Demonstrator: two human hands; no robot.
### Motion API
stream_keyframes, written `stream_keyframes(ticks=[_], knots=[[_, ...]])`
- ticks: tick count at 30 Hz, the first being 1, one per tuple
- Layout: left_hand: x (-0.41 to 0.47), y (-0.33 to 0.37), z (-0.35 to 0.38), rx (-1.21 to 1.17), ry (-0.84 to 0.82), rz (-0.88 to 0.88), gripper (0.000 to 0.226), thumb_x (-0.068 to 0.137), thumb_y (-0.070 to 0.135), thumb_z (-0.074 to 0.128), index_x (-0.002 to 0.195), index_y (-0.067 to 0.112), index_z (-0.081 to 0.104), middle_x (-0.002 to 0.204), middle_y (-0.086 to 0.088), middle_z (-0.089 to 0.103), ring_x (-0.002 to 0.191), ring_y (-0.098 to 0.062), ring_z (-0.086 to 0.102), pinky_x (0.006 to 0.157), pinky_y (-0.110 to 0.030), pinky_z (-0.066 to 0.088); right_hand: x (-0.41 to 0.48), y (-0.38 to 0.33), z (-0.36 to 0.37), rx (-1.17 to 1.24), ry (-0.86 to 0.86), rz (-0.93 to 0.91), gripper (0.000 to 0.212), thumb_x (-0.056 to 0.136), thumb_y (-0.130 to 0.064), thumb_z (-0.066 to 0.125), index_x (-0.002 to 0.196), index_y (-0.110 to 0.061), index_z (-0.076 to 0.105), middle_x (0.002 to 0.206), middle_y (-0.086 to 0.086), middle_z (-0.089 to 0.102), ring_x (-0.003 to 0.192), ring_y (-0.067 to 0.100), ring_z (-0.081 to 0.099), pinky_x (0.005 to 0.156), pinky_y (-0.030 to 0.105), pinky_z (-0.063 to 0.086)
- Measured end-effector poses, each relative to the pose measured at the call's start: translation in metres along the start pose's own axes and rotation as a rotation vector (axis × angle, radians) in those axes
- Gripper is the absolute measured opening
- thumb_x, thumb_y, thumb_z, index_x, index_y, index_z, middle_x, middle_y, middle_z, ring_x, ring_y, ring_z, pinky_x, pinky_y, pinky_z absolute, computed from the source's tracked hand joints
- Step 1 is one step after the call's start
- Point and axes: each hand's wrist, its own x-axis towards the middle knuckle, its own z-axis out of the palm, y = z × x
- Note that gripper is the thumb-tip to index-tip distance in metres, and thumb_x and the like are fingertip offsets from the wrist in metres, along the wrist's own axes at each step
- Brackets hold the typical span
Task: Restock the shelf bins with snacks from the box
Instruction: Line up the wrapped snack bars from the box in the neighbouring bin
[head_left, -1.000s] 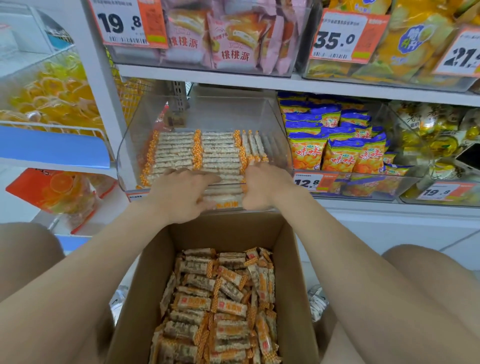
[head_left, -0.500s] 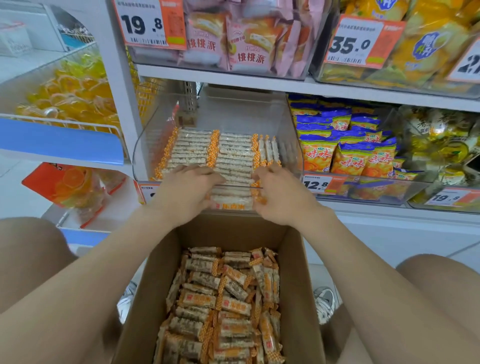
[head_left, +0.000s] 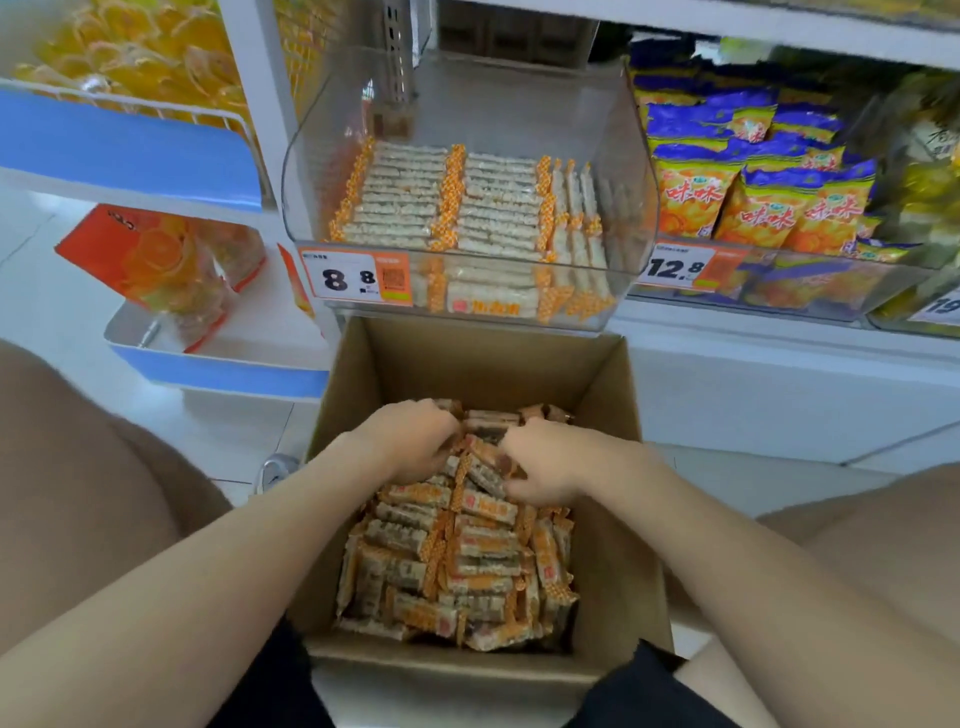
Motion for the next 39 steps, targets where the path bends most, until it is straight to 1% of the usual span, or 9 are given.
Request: stream_keyframes(ticks=[7,10,13,19,24,29,31,35,39], knots=[[0.033,-0.022,0.092,-0.118,-0.203,-0.168,0.038,0.102,0.010,0.051,0.138,0.021,0.058,0.137,-0.010,0.058,0.120,-0.031,0.059,0.100,-0.043,0.052,0.077,0.030,0.081,0.246,-0.020,0.223,0.023,0.103,-0.018,0.052,0.120,-0.013,0.066,0.117,0.011,0.065,0.097,0.029,0.066,0.088,0.046,0.061],[0.038,-0.026,0.119,-0.210,-0.292,-0.238,0.067,0.102,-0.003,0.044,0.161,0.025,0.032,0.172,-0.011,0.009,0.156,-0.043,0.017,0.127,-0.053,0.024,0.092,0.016,0.109,0.307,-0.141,0.243,0.026,0.106,-0.010,0.047,0.130,-0.010,0.057,0.131,0.017,0.058,0.114,0.036,0.059,0.102,0.047,0.052],[0.042,-0.025,0.134,-0.249,-0.405,-0.280,0.078,0.099,-0.012,0.043,0.166,0.020,0.019,0.173,-0.010,-0.011,0.156,-0.041,0.022,0.123,-0.048,0.033,0.107,0.005,0.127,0.355,-0.129,0.253,0.057,0.104,-0.002,0.047,0.158,-0.010,0.033,0.149,0.019,0.047,0.126,0.039,0.055,0.098,0.045,0.050],[0.047,-0.026,0.153,-0.103,-0.318,-0.306,0.026,0.101,0.007,0.057,0.125,0.013,0.067,0.134,-0.013,0.062,0.117,-0.029,0.061,0.102,-0.040,0.054,0.128,0.005,0.163,0.183,-0.128,0.295,0.066,0.100,-0.006,0.054,0.160,-0.014,0.029,0.150,0.015,0.052,0.145,0.040,0.039,0.125,0.059,0.020],[0.043,-0.028,0.160,-0.205,-0.268,-0.312,0.031,0.099,0.015,0.060,0.130,0.019,0.059,0.139,-0.011,0.052,0.131,-0.036,0.047,0.110,-0.048,0.044,0.124,0.011,0.148,0.101,-0.088,0.276,0.013,0.102,-0.028,0.064,0.099,-0.017,0.070,0.102,0.006,0.065,0.113,0.031,0.060,0.108,0.048,0.042],[0.039,-0.027,0.129,-0.561,0.010,-0.437,0.026,0.094,0.026,0.072,0.111,0.023,0.053,0.099,0.001,0.061,0.085,-0.020,0.063,0.065,-0.036,0.053,0.113,0.025,0.134,0.537,0.483,0.478,0.041,0.106,-0.025,0.055,0.145,-0.013,0.053,0.144,0.013,0.057,0.125,0.035,0.059,0.099,0.047,0.053],[0.037,-0.028,0.110,-0.720,0.080,-0.481,0.025,0.093,0.023,0.074,0.109,0.027,0.055,0.101,0.002,0.062,0.088,-0.021,0.066,0.067,-0.034,0.055,0.108,0.029,0.121,0.762,0.584,0.431,0.043,0.111,-0.029,0.045,0.152,-0.017,0.049,0.152,0.012,0.052,0.138,0.035,0.050,0.109,0.047,0.047],[0.028,-0.035,0.071,-0.855,0.114,-0.415,0.032,0.090,0.022,0.078,0.119,0.029,0.070,0.126,0.000,0.064,0.111,-0.023,0.067,0.094,-0.036,0.058,0.085,0.035,0.081,1.039,0.398,0.166,0.038,0.111,-0.027,0.051,0.147,-0.021,0.058,0.142,-0.004,0.061,0.135,0.018,0.054,0.110,0.034,0.044],[0.009,-0.029,0.028,-1.172,0.088,-0.210,0.037,0.088,0.007,0.080,0.122,0.020,0.074,0.113,-0.003,0.077,0.105,-0.020,0.073,0.096,-0.041,0.059,0.059,0.028,0.056,0.983,0.240,0.065,0.038,0.110,-0.025,0.053,0.147,-0.023,0.059,0.142,-0.011,0.058,0.135,0.011,0.051,0.118,0.036,0.040]])
